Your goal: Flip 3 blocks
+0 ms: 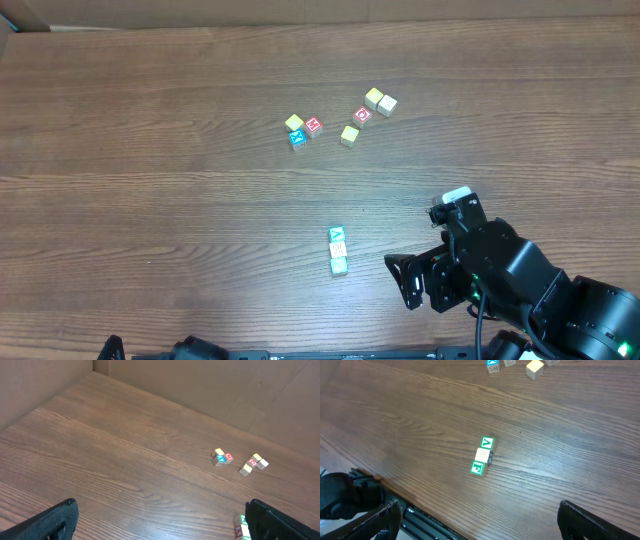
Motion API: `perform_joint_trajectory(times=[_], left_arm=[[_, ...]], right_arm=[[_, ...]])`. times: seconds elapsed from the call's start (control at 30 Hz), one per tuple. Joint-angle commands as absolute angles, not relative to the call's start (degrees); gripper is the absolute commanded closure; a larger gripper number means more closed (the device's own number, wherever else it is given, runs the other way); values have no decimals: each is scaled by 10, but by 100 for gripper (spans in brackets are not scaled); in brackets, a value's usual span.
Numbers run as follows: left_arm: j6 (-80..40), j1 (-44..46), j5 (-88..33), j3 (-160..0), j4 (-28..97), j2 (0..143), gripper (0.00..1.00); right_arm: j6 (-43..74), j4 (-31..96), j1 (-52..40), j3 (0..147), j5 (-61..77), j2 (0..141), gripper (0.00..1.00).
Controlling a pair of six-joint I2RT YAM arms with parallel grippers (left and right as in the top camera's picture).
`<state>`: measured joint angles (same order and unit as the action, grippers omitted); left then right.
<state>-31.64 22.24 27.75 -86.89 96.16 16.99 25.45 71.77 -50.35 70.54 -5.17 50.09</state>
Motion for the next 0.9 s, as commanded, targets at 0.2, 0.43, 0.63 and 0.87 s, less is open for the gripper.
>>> perform_joint_trajectory(times=[0.2, 0.43, 0.63, 0.87], left_arm=[[-328, 221, 289, -871, 962, 170, 0], [-328, 221, 289, -871, 962, 170, 0], [-328, 221, 289, -871, 962, 170, 0], [-328, 221, 289, -871, 962, 170, 0]], right_arm=[[220, 607, -406, 718, -131, 486, 0], [85, 403, -255, 635, 3, 410, 0], [85, 272, -162, 476, 53, 291, 0], [85, 94, -58, 278, 150, 162, 0]])
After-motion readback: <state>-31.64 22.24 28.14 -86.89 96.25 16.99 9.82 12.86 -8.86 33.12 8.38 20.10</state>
